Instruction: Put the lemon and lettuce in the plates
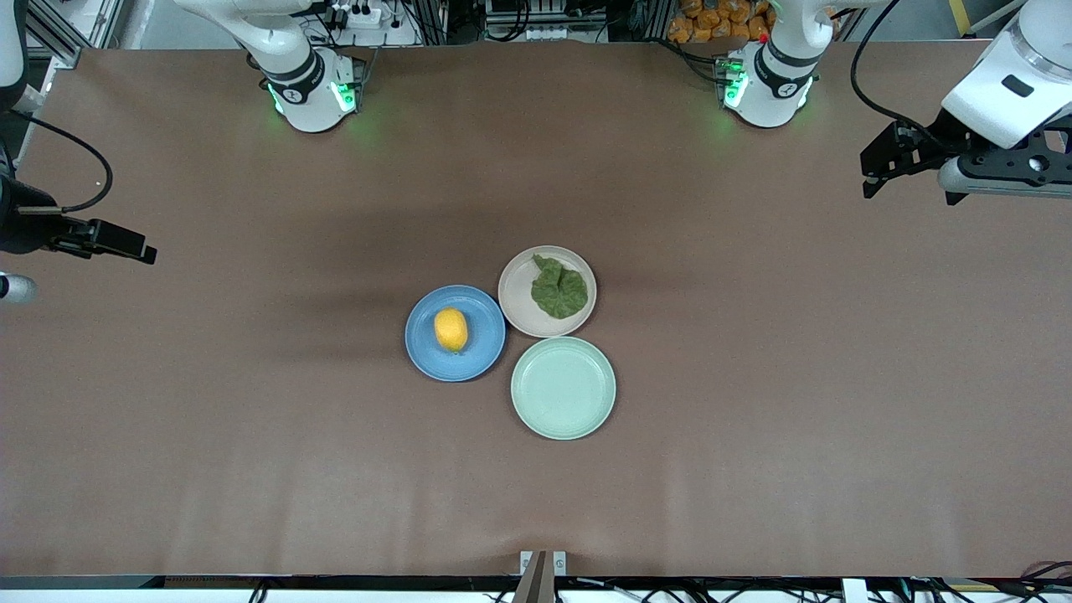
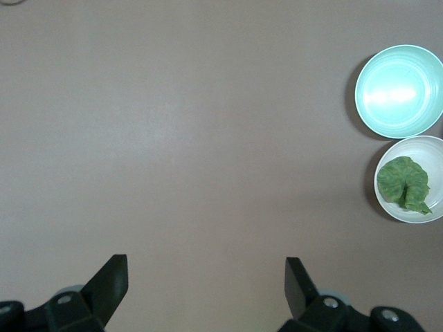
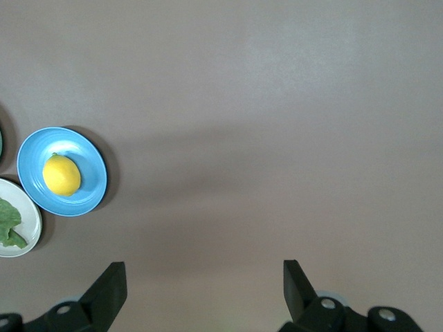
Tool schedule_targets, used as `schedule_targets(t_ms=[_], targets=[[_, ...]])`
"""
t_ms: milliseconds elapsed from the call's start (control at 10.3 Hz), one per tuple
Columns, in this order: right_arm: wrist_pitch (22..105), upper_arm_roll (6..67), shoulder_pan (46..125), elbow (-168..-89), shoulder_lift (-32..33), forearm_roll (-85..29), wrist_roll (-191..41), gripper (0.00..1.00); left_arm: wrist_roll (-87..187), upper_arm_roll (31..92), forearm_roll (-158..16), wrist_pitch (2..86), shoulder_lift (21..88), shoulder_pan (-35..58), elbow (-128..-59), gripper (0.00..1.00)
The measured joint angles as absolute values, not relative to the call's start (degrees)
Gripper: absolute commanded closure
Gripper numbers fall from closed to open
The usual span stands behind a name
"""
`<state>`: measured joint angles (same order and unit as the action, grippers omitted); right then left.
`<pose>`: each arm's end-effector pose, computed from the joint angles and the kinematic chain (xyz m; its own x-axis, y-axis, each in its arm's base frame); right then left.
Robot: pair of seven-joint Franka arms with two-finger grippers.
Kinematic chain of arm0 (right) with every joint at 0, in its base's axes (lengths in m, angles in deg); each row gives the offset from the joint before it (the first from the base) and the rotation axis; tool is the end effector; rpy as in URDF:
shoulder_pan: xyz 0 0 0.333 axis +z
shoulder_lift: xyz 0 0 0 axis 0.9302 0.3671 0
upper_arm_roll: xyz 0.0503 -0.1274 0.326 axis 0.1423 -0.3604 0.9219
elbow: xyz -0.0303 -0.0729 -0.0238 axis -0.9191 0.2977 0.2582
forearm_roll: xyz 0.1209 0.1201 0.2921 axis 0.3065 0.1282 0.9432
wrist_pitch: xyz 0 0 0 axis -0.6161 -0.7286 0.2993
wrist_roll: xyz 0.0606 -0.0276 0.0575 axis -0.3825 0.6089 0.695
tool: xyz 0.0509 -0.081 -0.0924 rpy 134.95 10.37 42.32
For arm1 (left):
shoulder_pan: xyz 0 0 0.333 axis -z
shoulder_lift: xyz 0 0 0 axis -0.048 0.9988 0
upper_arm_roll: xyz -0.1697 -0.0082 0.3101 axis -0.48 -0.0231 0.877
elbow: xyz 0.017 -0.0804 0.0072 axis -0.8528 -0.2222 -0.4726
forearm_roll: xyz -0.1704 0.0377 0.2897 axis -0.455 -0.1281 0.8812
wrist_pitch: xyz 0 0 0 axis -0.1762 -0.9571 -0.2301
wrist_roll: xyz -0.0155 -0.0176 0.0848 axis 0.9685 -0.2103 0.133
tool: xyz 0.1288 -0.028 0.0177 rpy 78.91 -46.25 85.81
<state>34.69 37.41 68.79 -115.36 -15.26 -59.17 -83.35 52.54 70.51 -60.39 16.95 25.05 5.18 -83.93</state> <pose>0.5324 -0.0213 0.5967 0.9855 -0.1246 -0.1152 -0.1342 -0.9877 -0.0803 0.4680 -0.0951 0.6657 0.9900 -0.1286 0.0583 -0.1269 -0.9914 -0.0316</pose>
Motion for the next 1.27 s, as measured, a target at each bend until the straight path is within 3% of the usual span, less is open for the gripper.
schedule_targets(t_ms=[1265], targets=[[36.1, 37.26, 68.94, -114.29, -17.8, -59.52, -83.65, 0.0, 52.54, 70.94, -63.18, 16.88, 26.19, 4.97, -83.82, 0.0]])
